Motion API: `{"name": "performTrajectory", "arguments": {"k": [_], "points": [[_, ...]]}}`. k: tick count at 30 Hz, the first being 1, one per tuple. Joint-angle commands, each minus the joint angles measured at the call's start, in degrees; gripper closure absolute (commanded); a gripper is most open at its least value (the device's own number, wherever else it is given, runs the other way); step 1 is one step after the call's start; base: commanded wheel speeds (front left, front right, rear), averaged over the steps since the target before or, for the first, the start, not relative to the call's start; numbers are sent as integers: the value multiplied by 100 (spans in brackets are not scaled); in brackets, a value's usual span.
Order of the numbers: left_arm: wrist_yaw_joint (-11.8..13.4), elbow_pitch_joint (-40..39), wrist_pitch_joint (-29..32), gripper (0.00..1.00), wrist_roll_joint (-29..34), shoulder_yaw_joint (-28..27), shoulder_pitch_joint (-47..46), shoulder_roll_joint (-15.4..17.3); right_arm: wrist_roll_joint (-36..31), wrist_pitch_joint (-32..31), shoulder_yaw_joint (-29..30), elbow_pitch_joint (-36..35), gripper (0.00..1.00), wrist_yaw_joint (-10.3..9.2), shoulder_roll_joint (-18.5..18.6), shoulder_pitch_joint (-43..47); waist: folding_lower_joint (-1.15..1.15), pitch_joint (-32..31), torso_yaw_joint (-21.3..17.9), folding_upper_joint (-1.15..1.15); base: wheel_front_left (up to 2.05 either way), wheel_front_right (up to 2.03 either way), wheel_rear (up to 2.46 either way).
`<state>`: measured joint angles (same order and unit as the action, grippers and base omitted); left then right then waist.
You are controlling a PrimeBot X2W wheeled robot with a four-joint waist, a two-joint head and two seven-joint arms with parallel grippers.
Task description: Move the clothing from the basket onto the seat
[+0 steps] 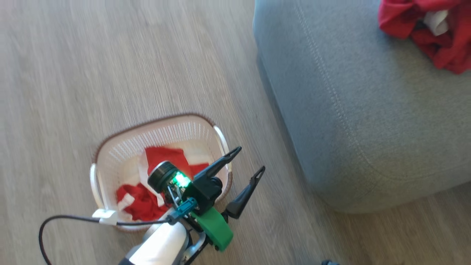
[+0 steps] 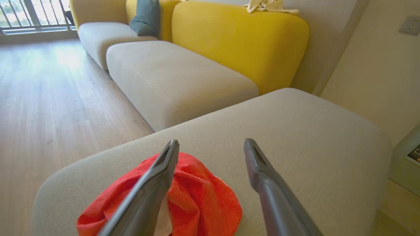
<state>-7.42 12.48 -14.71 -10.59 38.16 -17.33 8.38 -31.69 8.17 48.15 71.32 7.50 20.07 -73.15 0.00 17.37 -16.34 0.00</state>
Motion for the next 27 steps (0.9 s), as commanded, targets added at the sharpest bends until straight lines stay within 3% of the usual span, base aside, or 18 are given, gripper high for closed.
{"name": "performTrajectory", "arguments": {"k": [1, 5, 11, 18, 23, 27], "points": [[-7, -148, -29, 0, -43, -249, 34, -75, 26, 126, -130, -92, 0, -1, 74, -236, 0, -383, -1, 0, 0, 0, 0], [-7, -134, -29, 0, -75, -477, 291, -220, -66, 479, -628, 46, 0, -1, -13, -250, 0, -723, 33, 0, 0, 0, 0], [-7, -164, -29, 0, -77, -714, 592, -390, 358, 676, -1287, 4, 0, -1, -353, -381, 0, -1092, 222, 0, 0, 0, 0], [-7, -245, -29, 0, -77, -881, 712, -495, 2105, 681, -2873, -1625, 0, -1, -889, 423, 0, -1371, 548, 0, 0, 0, 0], [-7, -289, -29, 0, -78, -1041, 814, -529, 3473, 682, -4195, -2893, 0, -1, -731, 1517, 0, -1537, 808, 0, 0, 0, 0], [-7, -297, -29, 0, -60, -1264, 863, -540, 4332, 682, -4835, -3793, 0, -1, -541, 2175, 0, -1588, 985, 0, 0, 0, 0]]}}
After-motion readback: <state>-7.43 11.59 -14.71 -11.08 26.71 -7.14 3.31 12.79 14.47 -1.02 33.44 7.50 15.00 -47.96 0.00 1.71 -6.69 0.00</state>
